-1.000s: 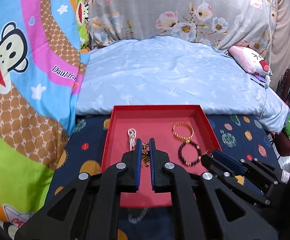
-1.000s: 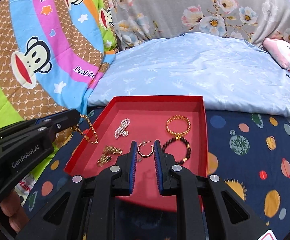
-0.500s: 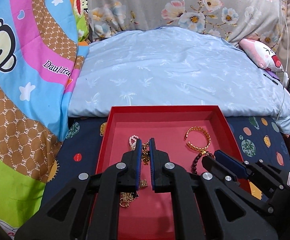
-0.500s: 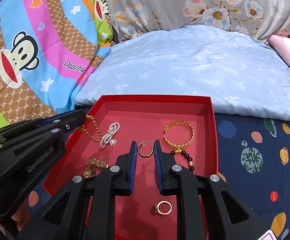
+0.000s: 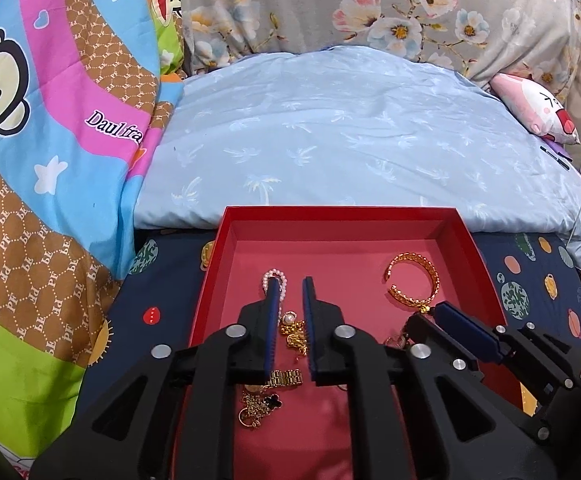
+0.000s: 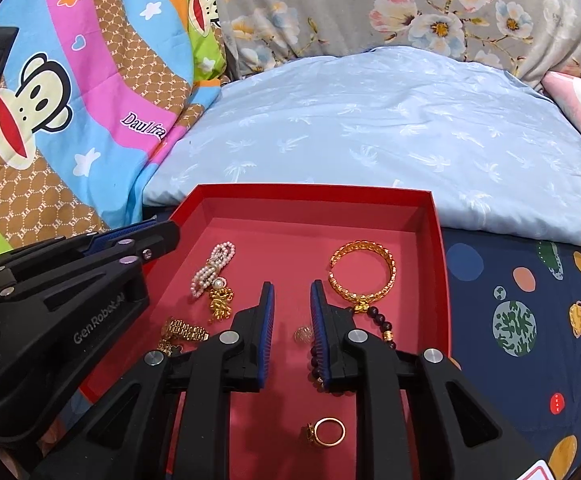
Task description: Organize jewelry
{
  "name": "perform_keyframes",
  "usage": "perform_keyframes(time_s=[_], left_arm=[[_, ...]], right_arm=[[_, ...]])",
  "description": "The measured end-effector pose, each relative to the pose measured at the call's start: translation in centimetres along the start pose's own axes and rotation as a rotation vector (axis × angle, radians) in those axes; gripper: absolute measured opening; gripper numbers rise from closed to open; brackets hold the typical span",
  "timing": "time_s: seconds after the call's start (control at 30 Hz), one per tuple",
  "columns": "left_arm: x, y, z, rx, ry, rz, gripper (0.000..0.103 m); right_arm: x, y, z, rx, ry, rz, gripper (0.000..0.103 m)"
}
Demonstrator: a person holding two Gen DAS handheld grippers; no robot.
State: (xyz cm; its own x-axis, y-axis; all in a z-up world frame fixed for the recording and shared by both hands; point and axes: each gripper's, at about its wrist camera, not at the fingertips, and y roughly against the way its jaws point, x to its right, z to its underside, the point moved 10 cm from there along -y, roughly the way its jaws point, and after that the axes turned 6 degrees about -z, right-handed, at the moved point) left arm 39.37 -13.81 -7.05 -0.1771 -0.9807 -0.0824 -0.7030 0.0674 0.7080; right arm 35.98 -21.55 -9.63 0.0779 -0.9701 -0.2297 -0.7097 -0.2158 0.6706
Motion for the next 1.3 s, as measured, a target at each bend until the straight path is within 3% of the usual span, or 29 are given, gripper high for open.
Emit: perform_keyframes(time_s=[0.33,0.43,0.67,1.03,1.1,1.17,1.3], left_arm=[[-0.3,0.9,0.9,0.001,-0.012,-0.012,0.018],[-0.4,1.5,1.4,0.001,-0.014,-0.011,0.018],[-0.8,3.7,3.2,-0.002,-0.022,-0.013,0.018],[-0.8,6.9,6.3,-0.013,-0.029,-0.012,0.018],[-0.7,7.5,7.2,-0.013,-0.029,-0.011,0.024],[-0.7,8.2,8.0,-0.006,-0.024,-0.020,0.038],[-0.6,9.3,9.5,-0.001,-0.029,-0.028,0.048]], right_arm=[[-0.3,1.2,0.6,0.011,-0.015,0.000,0.021],[-0.2,2.3,1.3,0.014,-0.027,0.006,0.031],[-0.7,5.3,3.5,0.021,-0.019,0.034,0.034],[-2.3,8.9,6.3,0.026,-0.007,0.067,0.049],[-2.4,9.5,6.8,0.031,-0.015,0.071,0.056],[-2.4,10.1,7.5,0.035,-0.022,0.086,0.060],[-2.2,11.0,9.1,0.034,-0.034,0.104,0.066]])
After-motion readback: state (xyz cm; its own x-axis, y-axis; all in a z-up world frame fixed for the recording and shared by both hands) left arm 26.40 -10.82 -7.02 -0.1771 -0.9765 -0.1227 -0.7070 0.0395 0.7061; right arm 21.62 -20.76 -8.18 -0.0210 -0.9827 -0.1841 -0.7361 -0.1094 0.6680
